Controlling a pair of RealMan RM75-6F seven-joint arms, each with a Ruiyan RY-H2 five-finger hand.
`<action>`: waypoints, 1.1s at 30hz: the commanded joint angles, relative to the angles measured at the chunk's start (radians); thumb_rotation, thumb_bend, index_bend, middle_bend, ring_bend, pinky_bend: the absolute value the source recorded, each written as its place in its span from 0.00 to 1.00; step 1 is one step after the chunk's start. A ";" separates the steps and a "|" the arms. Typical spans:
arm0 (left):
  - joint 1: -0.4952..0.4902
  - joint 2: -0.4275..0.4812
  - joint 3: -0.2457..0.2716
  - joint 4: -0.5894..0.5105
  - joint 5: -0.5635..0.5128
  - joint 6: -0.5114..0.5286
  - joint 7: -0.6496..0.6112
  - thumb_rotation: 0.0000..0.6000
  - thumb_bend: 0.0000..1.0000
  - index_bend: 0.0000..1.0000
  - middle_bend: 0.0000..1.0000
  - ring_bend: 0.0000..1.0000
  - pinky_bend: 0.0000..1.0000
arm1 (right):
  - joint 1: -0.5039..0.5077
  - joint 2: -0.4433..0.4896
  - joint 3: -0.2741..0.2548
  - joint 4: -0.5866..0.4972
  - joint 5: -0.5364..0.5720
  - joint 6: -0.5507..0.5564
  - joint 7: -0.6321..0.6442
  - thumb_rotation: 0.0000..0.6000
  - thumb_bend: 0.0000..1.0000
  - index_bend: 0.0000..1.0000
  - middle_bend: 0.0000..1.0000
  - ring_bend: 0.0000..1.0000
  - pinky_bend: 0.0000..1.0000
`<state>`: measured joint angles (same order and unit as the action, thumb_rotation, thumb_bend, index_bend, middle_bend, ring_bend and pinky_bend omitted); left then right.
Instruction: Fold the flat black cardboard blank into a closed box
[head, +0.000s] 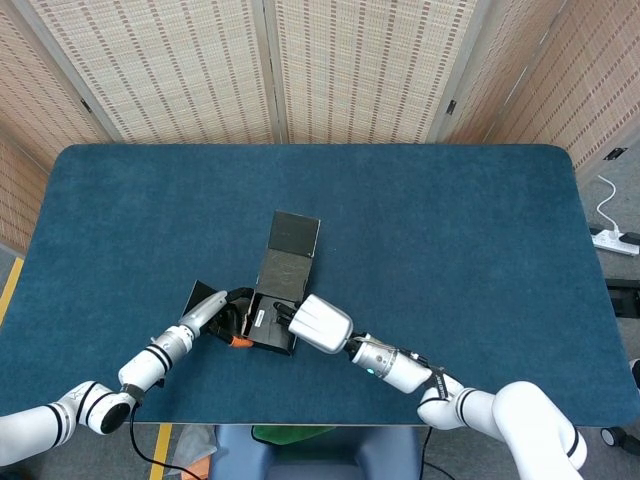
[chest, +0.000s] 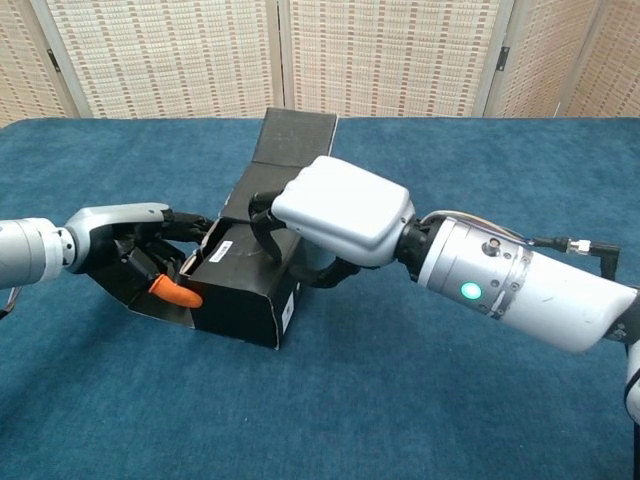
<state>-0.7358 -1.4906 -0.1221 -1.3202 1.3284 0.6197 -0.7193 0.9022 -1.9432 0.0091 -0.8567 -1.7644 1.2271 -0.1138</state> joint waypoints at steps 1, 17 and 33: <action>0.001 0.001 0.001 -0.001 0.004 0.002 -0.004 1.00 0.16 0.26 0.31 0.60 0.79 | 0.004 0.003 0.005 -0.011 0.004 -0.008 -0.002 1.00 0.34 0.42 0.29 0.75 1.00; 0.005 0.007 0.007 0.003 0.023 0.007 -0.034 1.00 0.16 0.26 0.30 0.60 0.79 | -0.012 0.067 0.003 -0.115 0.027 -0.052 -0.047 1.00 0.36 0.20 0.20 0.75 1.00; 0.005 0.009 0.006 0.003 0.020 0.009 -0.042 1.00 0.16 0.26 0.30 0.60 0.79 | -0.019 0.091 -0.012 -0.142 0.015 -0.072 -0.069 1.00 0.37 0.10 0.20 0.74 1.00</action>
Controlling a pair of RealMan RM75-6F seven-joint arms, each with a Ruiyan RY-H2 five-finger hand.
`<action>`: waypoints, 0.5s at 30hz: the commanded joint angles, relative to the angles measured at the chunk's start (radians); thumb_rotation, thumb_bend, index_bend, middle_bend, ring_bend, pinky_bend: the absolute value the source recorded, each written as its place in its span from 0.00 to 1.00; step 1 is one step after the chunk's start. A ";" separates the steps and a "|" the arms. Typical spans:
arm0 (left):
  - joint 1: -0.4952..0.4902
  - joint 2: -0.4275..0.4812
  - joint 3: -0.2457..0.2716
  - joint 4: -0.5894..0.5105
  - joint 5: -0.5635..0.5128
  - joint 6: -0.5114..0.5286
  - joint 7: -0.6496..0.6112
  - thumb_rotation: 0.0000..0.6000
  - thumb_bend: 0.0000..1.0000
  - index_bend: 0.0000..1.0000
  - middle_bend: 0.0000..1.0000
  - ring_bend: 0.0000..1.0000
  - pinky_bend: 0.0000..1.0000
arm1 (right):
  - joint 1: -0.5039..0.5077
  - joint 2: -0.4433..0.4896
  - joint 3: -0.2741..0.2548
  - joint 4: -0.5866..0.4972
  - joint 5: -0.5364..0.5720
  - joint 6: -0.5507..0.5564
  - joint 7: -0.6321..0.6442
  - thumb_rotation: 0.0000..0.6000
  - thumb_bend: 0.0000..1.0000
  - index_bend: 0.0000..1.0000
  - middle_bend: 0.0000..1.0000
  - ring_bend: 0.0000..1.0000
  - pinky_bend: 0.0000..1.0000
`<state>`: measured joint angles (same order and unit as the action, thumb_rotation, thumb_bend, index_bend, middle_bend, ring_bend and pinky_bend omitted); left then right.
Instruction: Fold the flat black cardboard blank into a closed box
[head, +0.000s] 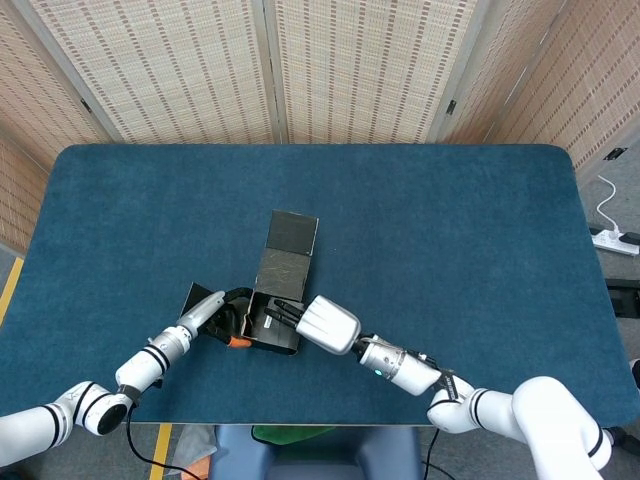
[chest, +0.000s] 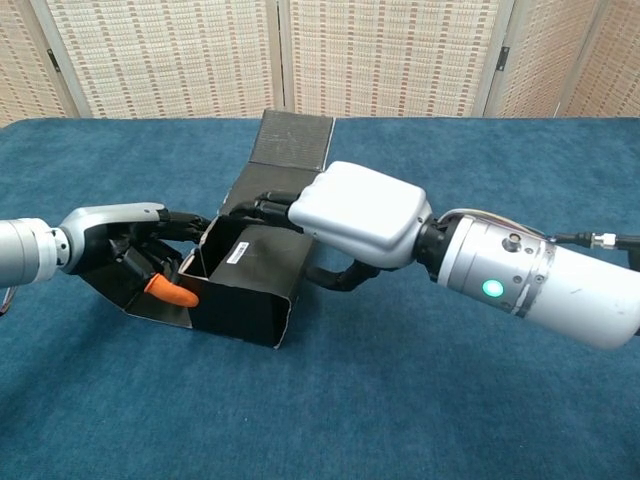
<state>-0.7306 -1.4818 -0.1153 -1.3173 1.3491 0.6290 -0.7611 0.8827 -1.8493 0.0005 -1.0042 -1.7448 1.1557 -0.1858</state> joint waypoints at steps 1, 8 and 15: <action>0.000 0.001 -0.001 0.000 -0.002 -0.001 -0.002 1.00 0.16 0.26 0.30 0.60 0.79 | 0.002 -0.007 -0.004 0.012 -0.006 -0.002 0.006 1.00 0.37 0.12 0.21 0.74 1.00; 0.001 -0.002 -0.001 0.001 -0.003 0.000 -0.005 1.00 0.16 0.26 0.29 0.60 0.79 | 0.021 -0.041 0.008 0.047 -0.016 -0.004 0.013 1.00 0.37 0.29 0.32 0.75 1.00; 0.002 0.001 -0.001 0.001 0.003 0.004 -0.014 1.00 0.16 0.26 0.29 0.60 0.79 | 0.047 -0.070 0.022 0.078 -0.010 -0.036 0.009 1.00 0.37 0.31 0.36 0.75 1.00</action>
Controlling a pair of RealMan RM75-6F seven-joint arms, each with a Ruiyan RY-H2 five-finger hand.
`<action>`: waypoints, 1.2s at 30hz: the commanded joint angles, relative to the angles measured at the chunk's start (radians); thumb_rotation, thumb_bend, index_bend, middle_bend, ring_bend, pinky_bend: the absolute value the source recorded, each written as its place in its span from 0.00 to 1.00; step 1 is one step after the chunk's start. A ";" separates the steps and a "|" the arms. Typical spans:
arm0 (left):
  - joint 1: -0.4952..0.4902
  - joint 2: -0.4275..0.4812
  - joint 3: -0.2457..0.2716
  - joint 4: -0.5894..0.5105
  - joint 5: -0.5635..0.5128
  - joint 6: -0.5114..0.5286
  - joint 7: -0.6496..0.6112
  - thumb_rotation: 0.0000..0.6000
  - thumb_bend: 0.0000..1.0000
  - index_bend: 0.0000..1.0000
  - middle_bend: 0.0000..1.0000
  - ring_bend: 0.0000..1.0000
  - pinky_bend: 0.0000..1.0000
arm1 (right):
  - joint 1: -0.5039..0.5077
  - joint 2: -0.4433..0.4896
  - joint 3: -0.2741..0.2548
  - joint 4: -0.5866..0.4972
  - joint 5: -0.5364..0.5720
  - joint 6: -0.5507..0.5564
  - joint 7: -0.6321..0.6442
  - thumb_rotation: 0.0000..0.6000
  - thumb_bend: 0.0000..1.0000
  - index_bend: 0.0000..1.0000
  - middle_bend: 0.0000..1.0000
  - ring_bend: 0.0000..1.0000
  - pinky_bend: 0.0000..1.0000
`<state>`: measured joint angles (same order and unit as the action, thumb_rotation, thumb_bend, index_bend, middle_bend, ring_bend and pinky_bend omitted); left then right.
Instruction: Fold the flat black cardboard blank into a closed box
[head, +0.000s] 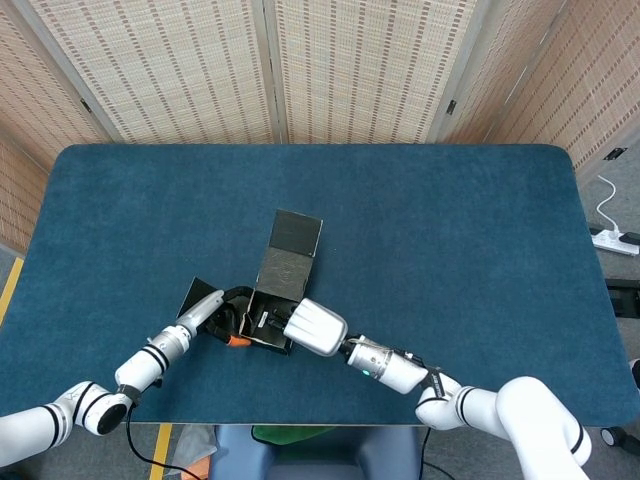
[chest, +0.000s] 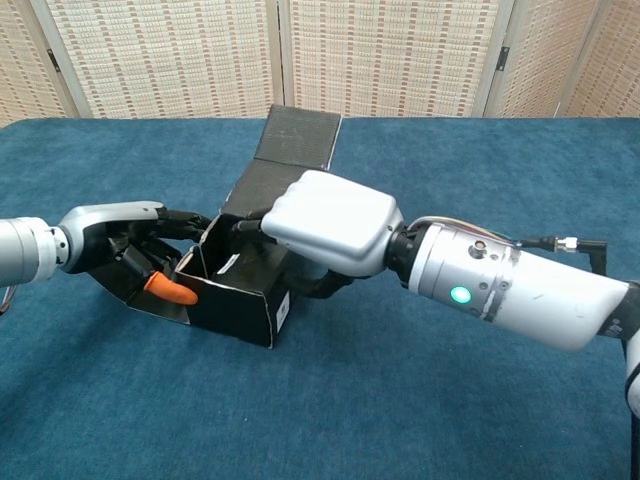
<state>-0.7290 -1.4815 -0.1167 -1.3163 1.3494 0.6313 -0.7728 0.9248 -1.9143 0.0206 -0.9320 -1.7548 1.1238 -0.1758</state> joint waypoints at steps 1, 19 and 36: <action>0.002 0.001 0.002 0.001 0.005 0.003 -0.005 1.00 0.16 0.26 0.29 0.60 0.79 | 0.005 -0.006 0.001 0.009 -0.001 -0.004 -0.002 1.00 0.37 0.32 0.36 0.75 1.00; 0.010 -0.060 -0.002 0.062 0.024 0.040 -0.088 1.00 0.17 0.46 0.49 0.61 0.79 | 0.005 0.036 -0.019 -0.037 -0.011 -0.012 -0.026 1.00 0.37 0.32 0.32 0.75 1.00; 0.009 -0.074 0.006 0.078 0.028 0.043 -0.090 1.00 0.17 0.47 0.51 0.61 0.79 | 0.016 0.049 -0.025 -0.054 0.018 -0.108 -0.087 1.00 0.37 0.48 0.47 0.75 1.00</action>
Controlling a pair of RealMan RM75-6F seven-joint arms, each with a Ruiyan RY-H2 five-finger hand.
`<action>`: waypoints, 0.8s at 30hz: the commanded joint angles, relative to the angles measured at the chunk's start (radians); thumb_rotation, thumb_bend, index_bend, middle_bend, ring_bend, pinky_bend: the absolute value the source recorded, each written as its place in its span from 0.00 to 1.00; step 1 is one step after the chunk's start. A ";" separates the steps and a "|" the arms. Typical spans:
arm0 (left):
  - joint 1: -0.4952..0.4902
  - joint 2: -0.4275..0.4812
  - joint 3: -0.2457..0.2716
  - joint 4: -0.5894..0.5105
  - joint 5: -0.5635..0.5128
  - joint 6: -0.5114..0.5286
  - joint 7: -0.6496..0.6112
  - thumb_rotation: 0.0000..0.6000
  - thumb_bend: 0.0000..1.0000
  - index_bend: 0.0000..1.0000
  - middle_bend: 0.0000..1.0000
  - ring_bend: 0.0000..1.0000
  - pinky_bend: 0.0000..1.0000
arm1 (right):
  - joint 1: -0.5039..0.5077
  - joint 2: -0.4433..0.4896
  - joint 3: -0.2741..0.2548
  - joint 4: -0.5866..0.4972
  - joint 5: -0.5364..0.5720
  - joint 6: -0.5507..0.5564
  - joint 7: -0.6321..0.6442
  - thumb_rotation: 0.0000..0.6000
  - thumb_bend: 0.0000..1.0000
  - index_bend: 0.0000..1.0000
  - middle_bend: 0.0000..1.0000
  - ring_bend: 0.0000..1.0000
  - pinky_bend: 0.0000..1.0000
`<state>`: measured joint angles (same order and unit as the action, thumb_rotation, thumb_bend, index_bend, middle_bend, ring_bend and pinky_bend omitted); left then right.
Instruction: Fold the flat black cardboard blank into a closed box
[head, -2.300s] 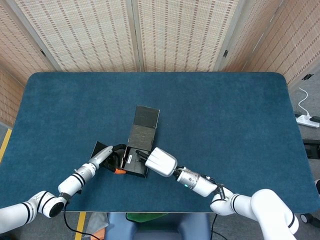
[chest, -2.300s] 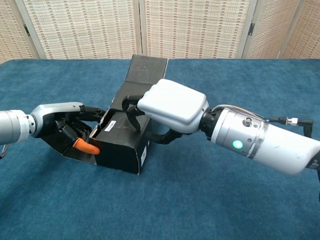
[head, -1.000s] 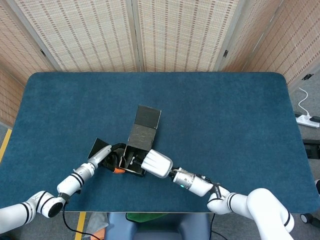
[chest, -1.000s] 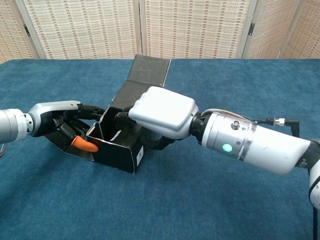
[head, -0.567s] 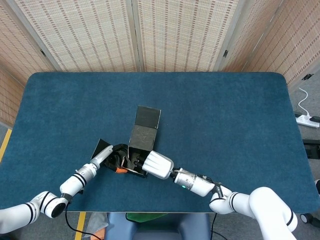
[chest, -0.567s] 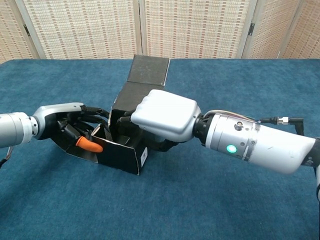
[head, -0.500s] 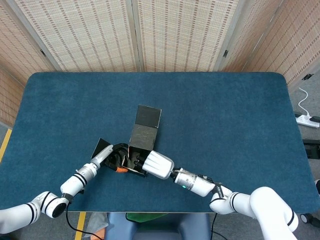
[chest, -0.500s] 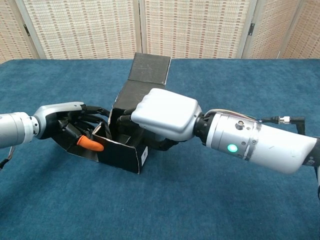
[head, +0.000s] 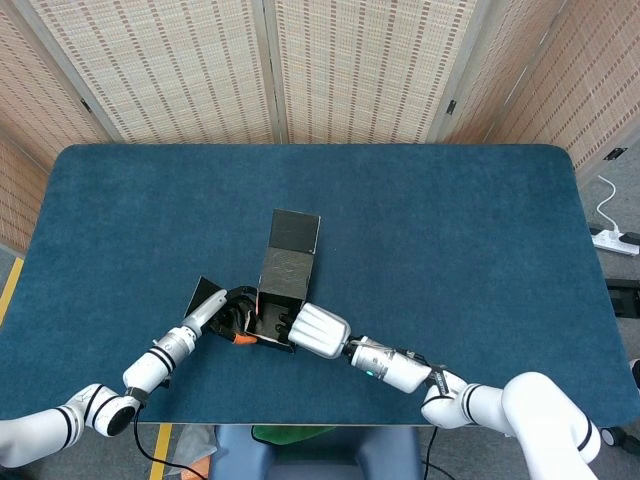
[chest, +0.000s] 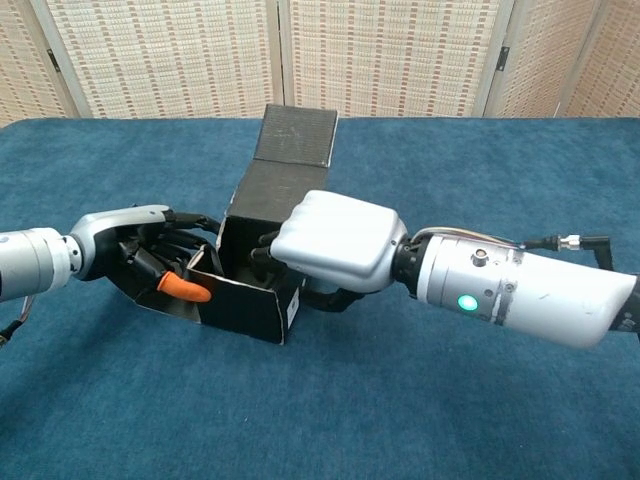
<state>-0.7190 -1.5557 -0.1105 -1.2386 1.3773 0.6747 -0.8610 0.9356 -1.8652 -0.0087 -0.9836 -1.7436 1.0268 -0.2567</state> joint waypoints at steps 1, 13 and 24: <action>-0.001 0.000 0.000 0.000 0.001 -0.001 -0.004 1.00 0.17 0.47 0.51 0.61 0.79 | 0.007 0.000 0.008 -0.004 0.009 -0.013 -0.008 1.00 0.37 0.52 0.51 0.75 1.00; 0.000 0.014 0.007 -0.016 0.013 0.008 -0.007 1.00 0.17 0.47 0.51 0.61 0.80 | 0.032 0.019 0.028 -0.032 0.016 -0.033 -0.018 1.00 0.38 0.89 0.89 0.77 1.00; 0.021 0.019 0.007 -0.039 -0.008 0.052 0.068 1.00 0.17 0.38 0.44 0.56 0.74 | 0.017 0.065 -0.008 -0.034 -0.032 0.028 -0.016 1.00 0.30 0.39 0.36 0.75 1.00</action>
<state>-0.7029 -1.5390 -0.1034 -1.2696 1.3743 0.7175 -0.8075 0.9552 -1.8072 -0.0120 -1.0158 -1.7709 1.0507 -0.2746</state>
